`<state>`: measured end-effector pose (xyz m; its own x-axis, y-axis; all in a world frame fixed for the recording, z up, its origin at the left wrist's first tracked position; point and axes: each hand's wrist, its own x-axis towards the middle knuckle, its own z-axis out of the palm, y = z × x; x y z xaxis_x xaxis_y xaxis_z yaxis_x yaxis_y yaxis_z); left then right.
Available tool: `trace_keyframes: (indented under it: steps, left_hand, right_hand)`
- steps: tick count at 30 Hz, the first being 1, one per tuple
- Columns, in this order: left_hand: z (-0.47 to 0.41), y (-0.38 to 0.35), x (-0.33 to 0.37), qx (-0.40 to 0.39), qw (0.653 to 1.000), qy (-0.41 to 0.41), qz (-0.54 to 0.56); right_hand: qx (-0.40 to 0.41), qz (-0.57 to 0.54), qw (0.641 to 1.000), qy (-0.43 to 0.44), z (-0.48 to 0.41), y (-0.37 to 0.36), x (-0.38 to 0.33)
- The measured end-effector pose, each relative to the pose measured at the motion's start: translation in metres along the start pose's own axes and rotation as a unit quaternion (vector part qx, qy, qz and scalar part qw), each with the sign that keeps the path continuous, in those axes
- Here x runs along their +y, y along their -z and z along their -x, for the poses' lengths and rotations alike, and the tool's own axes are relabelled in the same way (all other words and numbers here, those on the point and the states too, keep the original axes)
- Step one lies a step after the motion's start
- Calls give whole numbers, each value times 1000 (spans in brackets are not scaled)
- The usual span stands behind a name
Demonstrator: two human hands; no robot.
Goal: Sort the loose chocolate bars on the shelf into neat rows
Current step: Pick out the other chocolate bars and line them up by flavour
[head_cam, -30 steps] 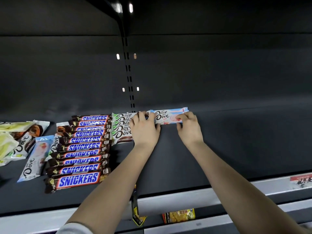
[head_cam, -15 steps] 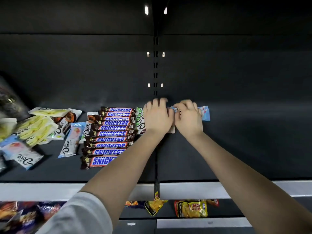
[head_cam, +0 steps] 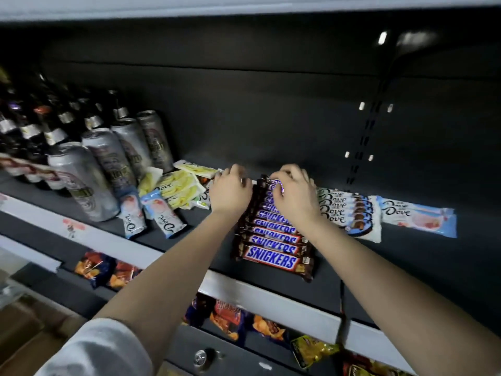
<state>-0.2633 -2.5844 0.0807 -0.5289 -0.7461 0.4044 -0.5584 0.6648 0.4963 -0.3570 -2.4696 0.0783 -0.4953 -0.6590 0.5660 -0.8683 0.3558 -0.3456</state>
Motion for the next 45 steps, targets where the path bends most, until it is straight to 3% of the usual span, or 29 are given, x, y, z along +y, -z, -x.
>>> trace_keyframes:
  steps: [4, 10, 31, 36, 45]
  left_hand:
    - [-3, 19, -46, -31, 998, 51, -29]
    - [-12, 39, -102, -79, 992, 62, -77]
    - [-47, 56, -180, -179, 973, -65, -128]
    - [-43, 53, -185, -144, 978, -91, -124]
    - [-40, 60, -189, -171, 975, -119, -80]
  right_hand:
    - [-54, -8, 998, 44, -17, -22, -32]
    - [-159, 16, 986, 57, -38, -51, -61]
    - [-310, 11, 946, 92, -75, -125, -111]
    - [-328, -15, 942, 68, -71, -129, -111]
    - [-316, -10, 946, 71, -60, -128, -126]
